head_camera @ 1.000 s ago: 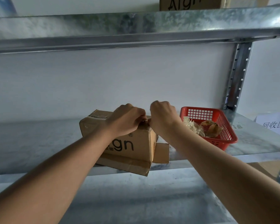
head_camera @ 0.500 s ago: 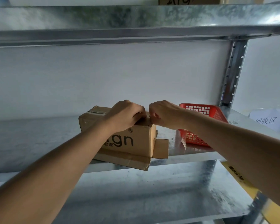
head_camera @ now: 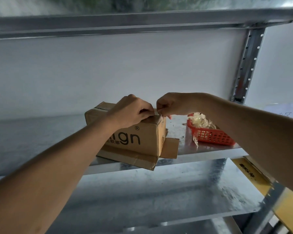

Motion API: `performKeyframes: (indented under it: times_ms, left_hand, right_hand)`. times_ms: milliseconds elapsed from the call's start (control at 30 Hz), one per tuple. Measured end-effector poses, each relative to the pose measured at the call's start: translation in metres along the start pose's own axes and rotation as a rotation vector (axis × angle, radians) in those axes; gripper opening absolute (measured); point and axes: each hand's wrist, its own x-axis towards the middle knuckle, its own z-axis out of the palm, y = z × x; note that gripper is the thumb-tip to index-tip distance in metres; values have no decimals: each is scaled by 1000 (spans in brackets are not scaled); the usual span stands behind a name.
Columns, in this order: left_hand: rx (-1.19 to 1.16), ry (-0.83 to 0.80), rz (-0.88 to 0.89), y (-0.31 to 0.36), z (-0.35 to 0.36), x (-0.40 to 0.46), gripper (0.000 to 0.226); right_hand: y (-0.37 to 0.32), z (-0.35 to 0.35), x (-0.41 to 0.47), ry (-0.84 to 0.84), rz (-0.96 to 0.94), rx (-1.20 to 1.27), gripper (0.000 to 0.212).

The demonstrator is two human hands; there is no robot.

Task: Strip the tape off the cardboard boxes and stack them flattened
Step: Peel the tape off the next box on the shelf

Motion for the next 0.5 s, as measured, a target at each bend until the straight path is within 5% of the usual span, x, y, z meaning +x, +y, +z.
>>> performKeyframes:
  times_ms: [200,333,500]
  left_hand:
    - [44,1,-37,-3,5,2,18]
    - [27,2,-74,-4,7,2,17]
    - [24,3,-97,-1,7,2,14]
  right_hand:
    - [16,3,-3,35,3,223,18]
    - [20,30,-20,276,93,526,9]
    - [4,80,-41,710,188,453,7]
